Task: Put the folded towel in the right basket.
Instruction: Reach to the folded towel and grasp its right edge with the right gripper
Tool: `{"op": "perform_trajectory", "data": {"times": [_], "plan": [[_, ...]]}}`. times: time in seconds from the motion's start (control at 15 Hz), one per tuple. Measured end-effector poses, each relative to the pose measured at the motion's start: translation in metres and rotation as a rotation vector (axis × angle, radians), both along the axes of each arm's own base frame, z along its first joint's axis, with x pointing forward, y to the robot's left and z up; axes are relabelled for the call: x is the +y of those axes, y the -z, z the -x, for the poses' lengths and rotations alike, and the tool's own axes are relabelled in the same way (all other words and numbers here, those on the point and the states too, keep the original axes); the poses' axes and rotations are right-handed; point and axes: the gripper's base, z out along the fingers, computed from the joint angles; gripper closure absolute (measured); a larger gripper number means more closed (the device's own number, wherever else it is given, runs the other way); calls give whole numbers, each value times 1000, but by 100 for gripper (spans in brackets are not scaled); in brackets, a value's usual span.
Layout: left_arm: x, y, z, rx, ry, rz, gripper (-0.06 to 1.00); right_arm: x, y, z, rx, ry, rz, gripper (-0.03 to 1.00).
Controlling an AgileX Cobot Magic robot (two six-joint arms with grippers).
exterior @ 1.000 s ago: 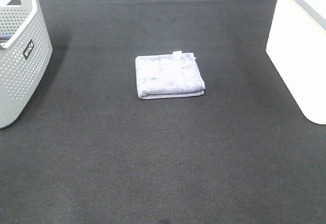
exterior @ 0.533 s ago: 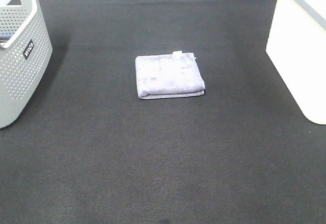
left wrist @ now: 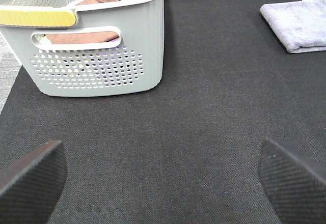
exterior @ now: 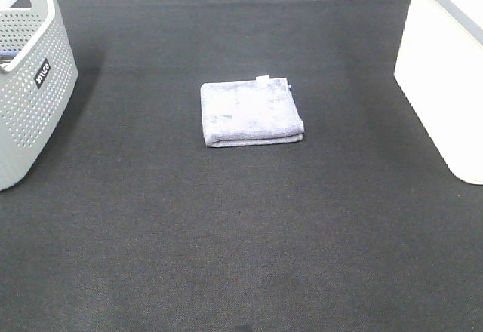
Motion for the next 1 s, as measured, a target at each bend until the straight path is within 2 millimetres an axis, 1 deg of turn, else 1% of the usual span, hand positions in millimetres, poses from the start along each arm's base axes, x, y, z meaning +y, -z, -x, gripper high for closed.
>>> {"op": "perform_trajectory", "data": {"times": [1.0], "plan": [[0,0,0,0,0,0,-3,0,0,0,0,0,0,28]]}}
